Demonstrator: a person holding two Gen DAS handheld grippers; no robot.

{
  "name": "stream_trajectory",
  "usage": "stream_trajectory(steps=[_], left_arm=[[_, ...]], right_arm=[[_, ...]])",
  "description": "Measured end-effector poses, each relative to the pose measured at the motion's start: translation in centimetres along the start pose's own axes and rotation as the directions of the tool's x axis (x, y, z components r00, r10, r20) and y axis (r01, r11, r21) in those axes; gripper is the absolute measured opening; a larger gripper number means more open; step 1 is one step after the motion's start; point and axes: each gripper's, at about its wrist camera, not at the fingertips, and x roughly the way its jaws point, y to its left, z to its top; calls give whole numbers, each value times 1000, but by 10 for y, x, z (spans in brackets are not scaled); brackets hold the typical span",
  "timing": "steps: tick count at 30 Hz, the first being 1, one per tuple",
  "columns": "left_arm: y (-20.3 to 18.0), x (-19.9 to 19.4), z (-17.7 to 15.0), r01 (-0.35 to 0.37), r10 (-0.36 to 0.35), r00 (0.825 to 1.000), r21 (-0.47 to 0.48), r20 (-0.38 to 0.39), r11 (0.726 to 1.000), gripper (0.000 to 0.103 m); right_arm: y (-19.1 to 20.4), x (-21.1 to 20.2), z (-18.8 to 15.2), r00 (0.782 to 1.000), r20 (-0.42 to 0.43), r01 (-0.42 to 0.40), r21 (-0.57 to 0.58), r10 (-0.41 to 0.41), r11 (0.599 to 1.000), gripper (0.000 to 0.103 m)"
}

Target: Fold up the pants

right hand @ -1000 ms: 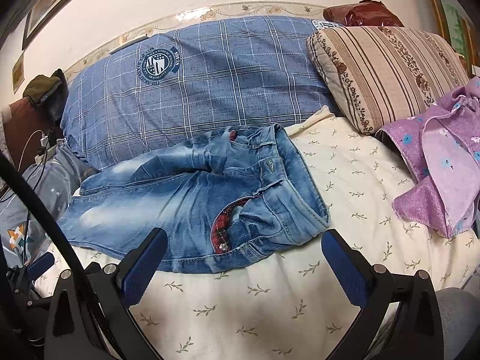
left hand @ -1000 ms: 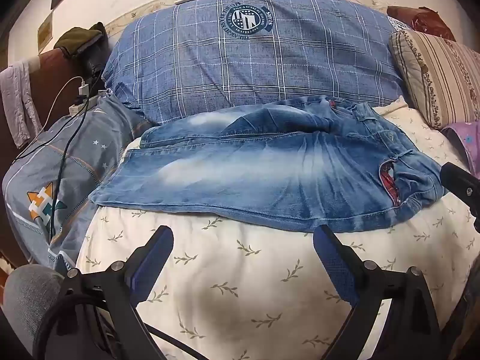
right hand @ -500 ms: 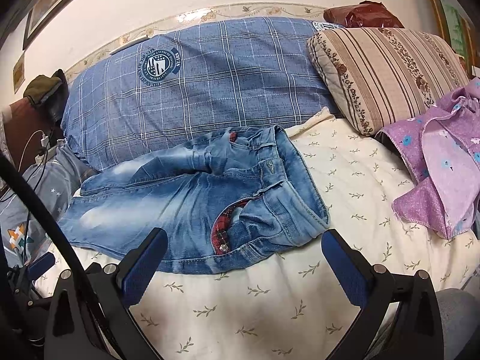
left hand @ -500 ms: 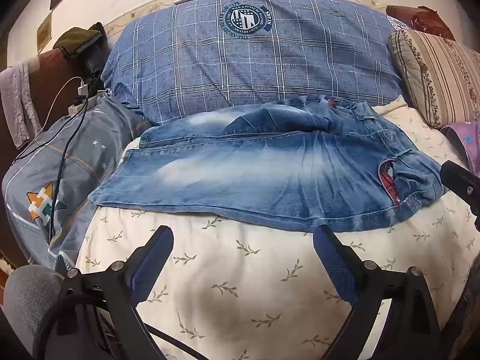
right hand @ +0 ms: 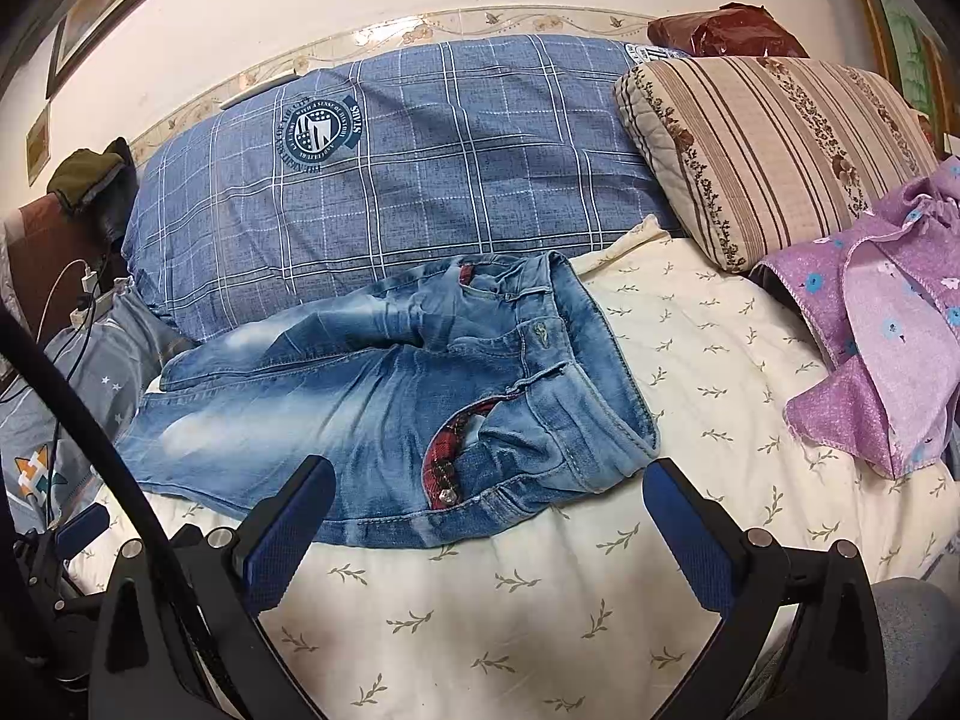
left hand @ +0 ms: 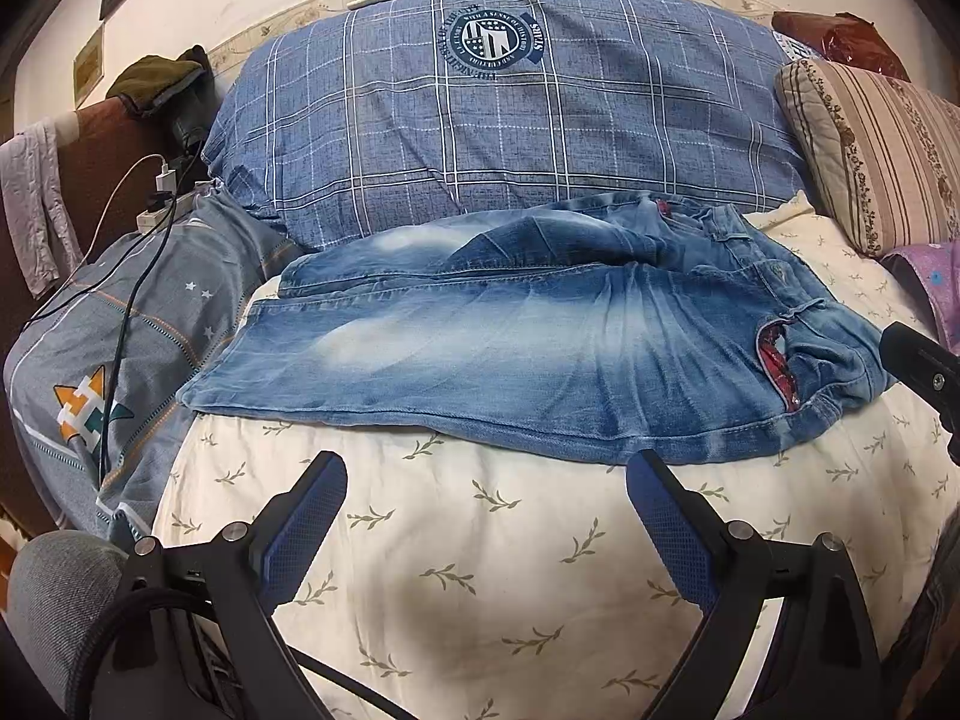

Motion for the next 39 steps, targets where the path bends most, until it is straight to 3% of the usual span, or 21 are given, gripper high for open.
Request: stream_trajectory(steps=[10, 13, 15, 16, 17, 19, 22, 23, 25, 27, 28, 29, 30, 32, 34, 36, 38, 39], left_arm=[[2, 0, 1, -15, 15, 1000, -10, 3, 1000, 96], [4, 5, 4, 17, -18, 999, -30, -28, 999, 96], [11, 8, 12, 76, -78, 997, -91, -23, 993, 96], [14, 11, 20, 108, -114, 992, -109, -51, 988, 96], [24, 14, 27, 202, -209, 978, -206, -15, 958, 96], [36, 24, 44, 281, -300, 954, -284, -25, 917, 96], [39, 53, 70, 318, -367, 920, -285, -136, 904, 94], [37, 64, 72, 304, -358, 917, -271, -176, 913, 94], [39, 84, 70, 288, -367, 891, -294, -267, 911, 88], [44, 96, 64, 297, -392, 872, -322, -292, 899, 88], [46, 101, 61, 305, -405, 868, -337, -285, 891, 88], [42, 103, 61, 333, -416, 884, -333, -216, 882, 88], [42, 108, 60, 340, -431, 875, -355, -219, 871, 88], [37, 111, 63, 367, -447, 879, -360, -168, 858, 88], [34, 117, 69, 382, -468, 868, -378, -168, 844, 88], [34, 128, 71, 375, -489, 849, -423, -199, 825, 88], [32, 137, 78, 349, -476, 856, -452, -203, 821, 88], [31, 141, 82, 335, -465, 860, -456, -210, 825, 81]], right_arm=[[0, 0, 0, 1000, -4, -4, 1, 4, 1000, 103], [-2, -3, 2, 1000, 0, -12, 12, 12, 1000, 103], [-7, -3, 9, 999, -10, -31, 33, 31, 999, 103], [-12, -1, 15, 999, -29, -38, 40, 40, 998, 103], [-14, 2, 21, 998, -50, -39, 47, 41, 998, 103], [-25, 20, 38, 990, -133, -29, 65, 38, 997, 103], [-43, 60, 54, 960, -270, -44, 113, 73, 993, 102], [-50, 74, 57, 949, -306, -42, 136, 82, 990, 101], [-63, 98, 54, 931, -356, -22, 169, 82, 985, 98], [-79, 110, 44, 919, -383, -2, 233, 94, 972, 94], [-85, 113, 40, 914, -390, -3, 268, 111, 964, 94], [-91, 117, 36, 907, -399, -13, 298, 136, 955, 94], [-96, 121, 32, 898, -408, -28, 328, 168, 944, 91], [-101, 128, 28, 885, -404, -65, 385, 231, 920, 87], [-97, 131, 29, 880, -414, -68, 373, 232, 925, 82], [-91, 133, 30, 880, -427, -60, 336, 208, 940, 70], [-92, 135, 32, 881, -429, -55, 326, 200, 944, 64], [-94, 135, 33, 879, -431, -56, 332, 204, 942, 57]])
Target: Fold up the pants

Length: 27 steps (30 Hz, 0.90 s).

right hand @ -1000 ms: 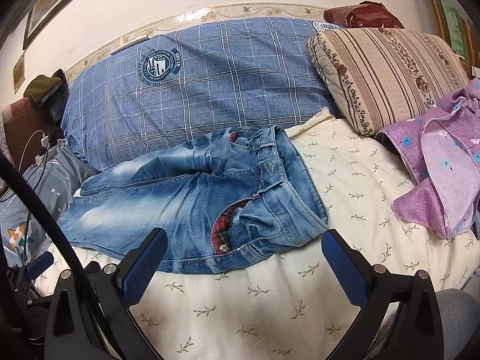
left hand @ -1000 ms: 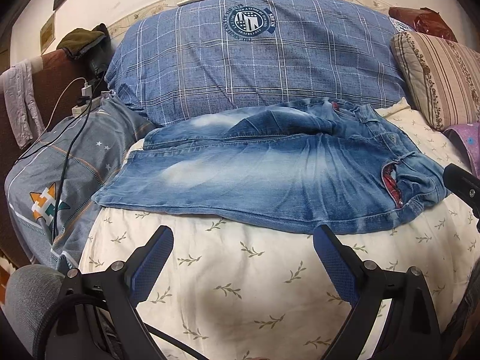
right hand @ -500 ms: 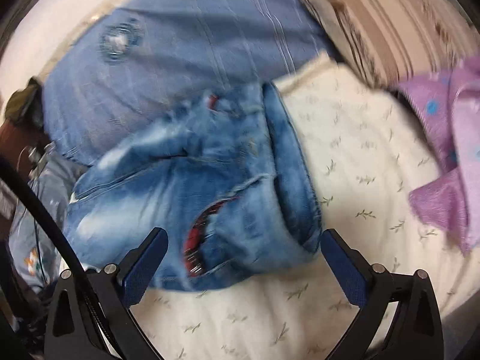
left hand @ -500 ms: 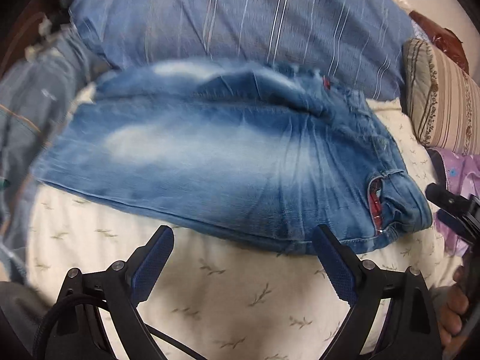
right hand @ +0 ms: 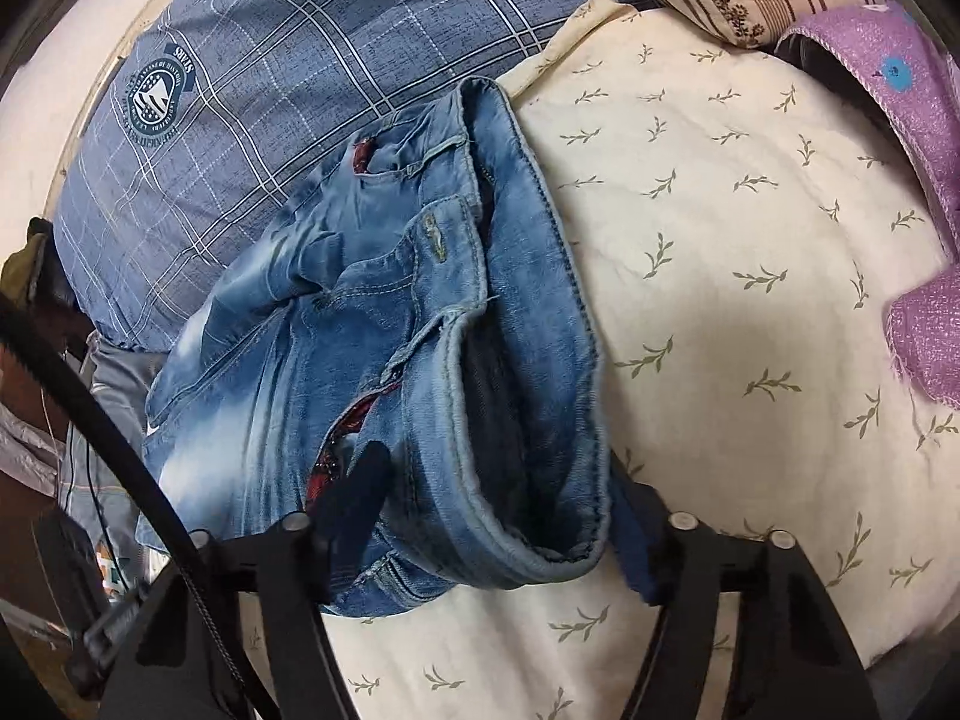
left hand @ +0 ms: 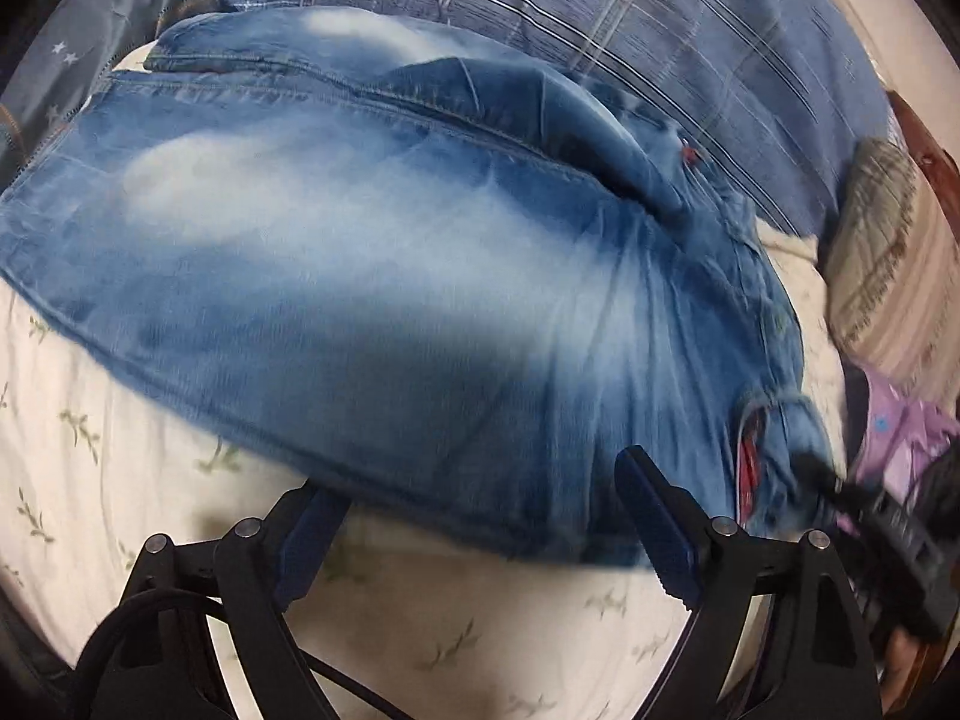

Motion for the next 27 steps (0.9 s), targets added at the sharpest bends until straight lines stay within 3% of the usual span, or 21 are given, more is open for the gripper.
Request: stream_trajectory(steps=[1, 2, 4, 5, 6, 10, 14, 17, 19, 20, 22, 23, 24, 26, 27], left_arm=[[0, 1, 3, -17, 17, 1000, -10, -3, 1000, 68], [-2, 4, 6, -63, 62, 998, -20, -7, 998, 61], [-3, 8, 8, -137, 137, 991, -20, -8, 990, 29], [-2, 7, 9, -139, 138, 990, -24, -7, 990, 23], [0, 7, 9, -133, 133, 991, -32, -6, 991, 13], [20, 0, -1, -84, 83, 996, -56, -15, 995, 5], [24, -27, -22, -68, 68, 998, -6, -16, 998, 4], [33, -14, -35, -87, 89, 995, 33, -54, 996, 7], [41, 1, -39, -88, 91, 994, 45, -59, 995, 9], [40, 0, -37, -85, 88, 995, 53, -44, 995, 11], [41, -4, -37, -70, 74, 996, 85, -46, 994, 32], [39, -10, -39, -55, 59, 998, 95, -37, 994, 36], [38, -16, -40, -50, 51, 999, 112, -11, 992, 42], [33, -32, -44, -81, 74, 996, 170, 45, 982, 50], [26, -39, -47, -98, 84, 994, 203, 73, 974, 56]], right_arm=[[-1, 0, 0, 1000, -2, 3, 4, -3, 1000, 55], [-2, 2, 0, 1000, -12, 2, 3, -2, 1000, 49], [-2, 2, 0, 1000, -22, 6, -10, -7, 1000, 40], [-1, 1, 0, 1000, -19, 15, -23, -15, 1000, 33], [1, -2, -1, 1000, -10, 22, -36, -22, 999, 18], [0, -19, -4, 999, 35, 19, -52, -17, 998, 13], [-4, -50, -15, 998, 62, 7, -43, -4, 999, 10], [-7, -56, -35, 995, 59, 87, -32, -85, 996, 11], [-4, -35, -42, 984, 10, 179, -67, -179, 982, 16], [-2, -20, -43, 969, -18, 243, -100, -246, 965, 28], [1, -17, -43, 959, -14, 280, -106, -283, 954, 36], [3, -28, -42, 963, 36, 270, -100, -267, 958, 47], [5, -39, -42, 965, 80, 257, -93, -250, 962, 67], [8, -64, -38, 970, 175, 184, -65, -170, 981, 90], [10, -73, -35, 972, 198, 142, -62, -127, 988, 90]])
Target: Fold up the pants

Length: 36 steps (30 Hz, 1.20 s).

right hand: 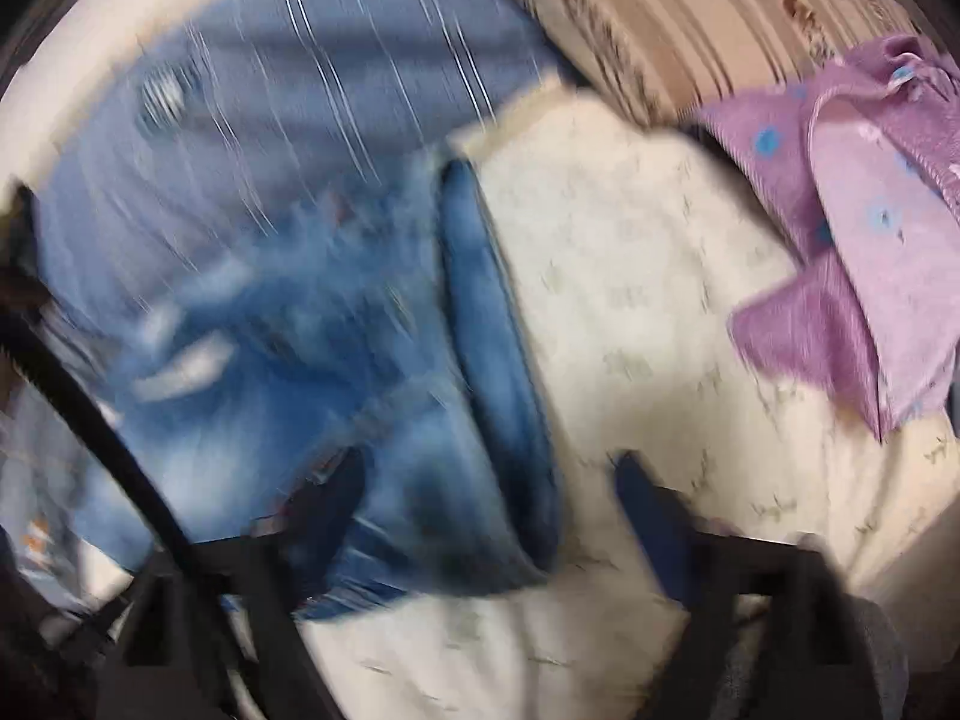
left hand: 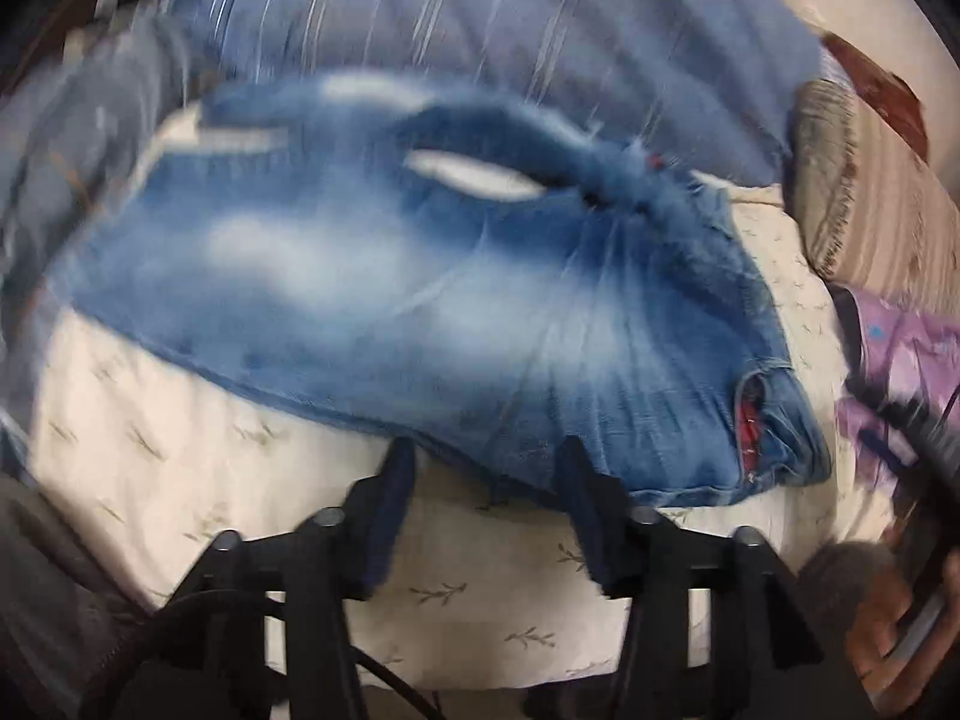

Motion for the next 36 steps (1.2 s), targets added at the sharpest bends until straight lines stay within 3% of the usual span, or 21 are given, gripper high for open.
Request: stream_trajectory(steps=[3, 6, 9, 12, 15, 17, 21, 24, 26, 29, 31, 33, 36], left_arm=[[-20, -13, 15, -52, 44, 996, 99, 83, 994, 59], [-37, -22, 34, -67, 48, 991, 155, 122, 986, 61], [-43, -13, 67, -42, 29, 993, 110, 117, 993, 61], [-43, 17, 108, 0, -4, 997, 62, 74, 998, 61], [-51, 41, 144, 42, -46, 996, 50, 75, 998, 61], [-61, 62, 163, 89, -92, 995, 61, 44, 994, 61], [-68, 110, 169, 127, -128, 992, 64, 19, 990, 61], [-70, 133, 162, 73, -71, 997, 99, -17, 992, 60], [-68, 140, 165, 95, -92, 995, 91, -37, 991, 60], [-67, 146, 167, 56, -54, 998, 99, -24, 994, 61], [-67, 151, 170, 49, -46, 998, 85, -37, 995, 61], [-65, 152, 169, 78, -75, 995, 57, -62, 995, 61], [-62, 151, 171, 83, -80, 995, 43, -52, 996, 61]], right_arm=[[7, -11, 18, 992, 26, -120, 10, 120, 993, 92], [15, 0, 45, 975, -11, -221, 31, 221, 975, 92], [29, 10, 72, 962, -31, -271, 13, 271, 963, 91], [36, 22, 99, 964, -10, -264, 3, 264, 965, 92], [36, 52, 132, 957, -68, -279, 27, 280, 960, 92], [36, 78, 154, 964, -102, -244, 36, 246, 969, 92], [31, 146, 193, 973, -164, -162, 10, 162, 987, 87], [24, 200, 210, 972, -218, -85, 15, 87, 996, 76], [19, 228, 216, 965, -246, -79, 47, 88, 996, 75], [20, 265, 220, 950, -299, -67, 76, 87, 995, 74], [25, 267, 218, 958, -279, -57, 59, 71, 997, 61], [34, 262, 214, 954, -282, -96, 31, 101, 995, 16], [43, 234, 215, 965, -230, -133, -5, 129, 991, 15]])
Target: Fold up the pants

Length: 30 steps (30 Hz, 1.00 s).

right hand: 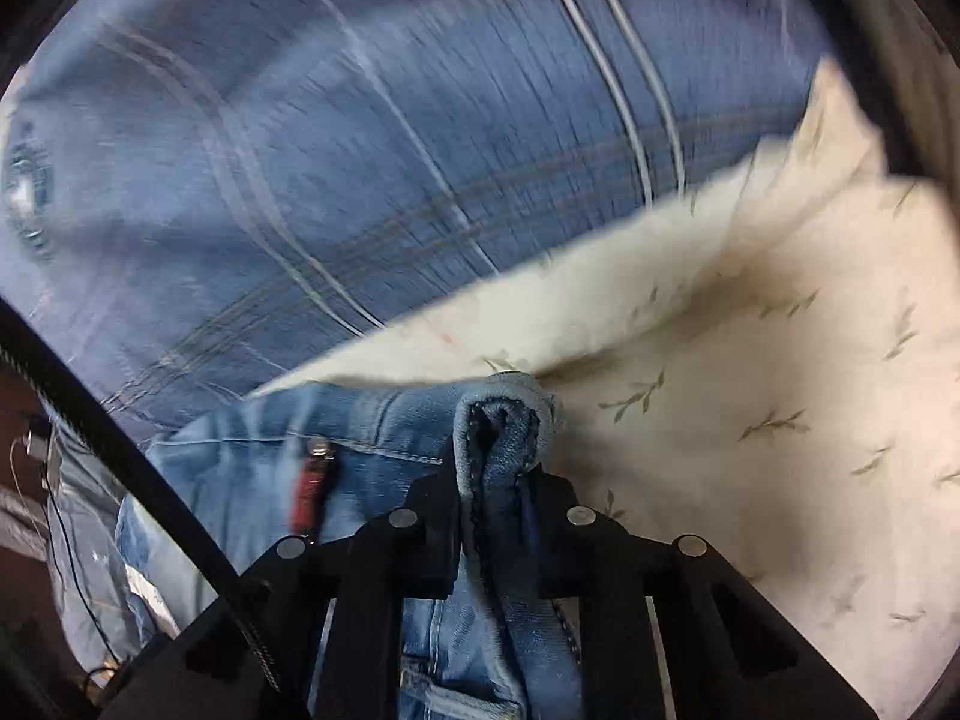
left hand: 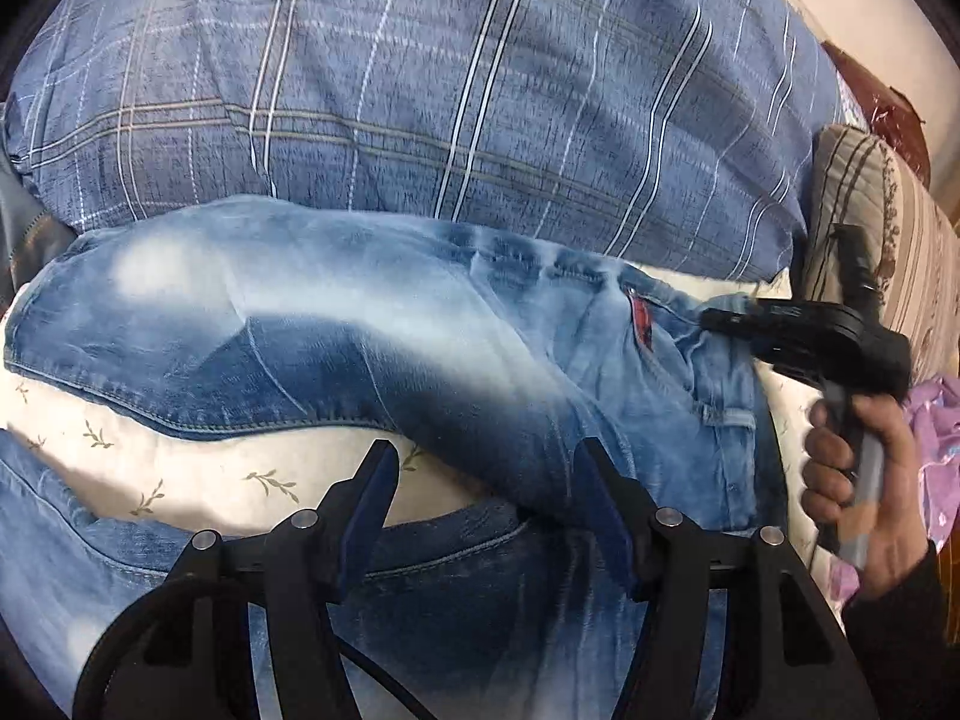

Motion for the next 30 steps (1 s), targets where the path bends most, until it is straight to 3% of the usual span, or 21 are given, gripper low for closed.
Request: stream_trajectory(steps=[4, 8, 12, 15, 17, 19, 21, 23, 24, 25, 28, 30], left_arm=[[2, -14, 3, 45, -45, 999, -37, 8, 998, 61], [11, -29, 7, 124, -124, 992, -91, 1, 988, 63], [20, -31, 15, 171, -176, 984, -152, -18, 973, 66], [24, -22, 32, 172, -183, 983, -221, -32, 960, 66], [27, -11, 46, 174, -195, 980, -281, -48, 944, 70], [25, 8, 64, 139, -176, 979, -294, -103, 946, 74], [27, 31, 71, 68, -123, 979, -310, -162, 948, 67], [30, 46, 86, 0, -61, 982, -318, -182, 948, 44], [31, 50, 91, -33, -29, 980, -303, -197, 952, 19], [33, 50, 96, -62, -4, 977, -305, -213, 950, 12], [34, 20, 95, -36, -12, 989, -320, -148, 947, 8], [27, -19, 86, 9, -26, 998, -292, -57, 956, 7]], right_arm=[[24, -62, -25, 991, 117, -59, -74, 68, 996, 14], [45, -111, -86, 967, 226, -87, -120, 113, 989, 14], [53, -116, -131, 957, 252, -111, -135, 143, 985, 14], [61, -114, -138, 965, 233, -79, -191, 124, 978, 14], [54, -116, -134, 963, 222, -116, -179, 155, 977, 14], [43, -118, -135, 964, 203, -146, -143, 174, 979, 14], [37, -116, -134, 964, 178, -179, -108, 197, 978, 14], [31, -118, -135, 960, 163, -215, -81, 226, 973, 14], [31, -117, -134, 961, 155, -219, -84, 230, 972, 14], [32, -117, -134, 962, 150, -219, -89, 230, 972, 14], [24, -114, -129, 960, 142, -232, -72, 240, 970, 14], [14, -113, -125, 953, 131, -271, -38, 273, 962, 14]])
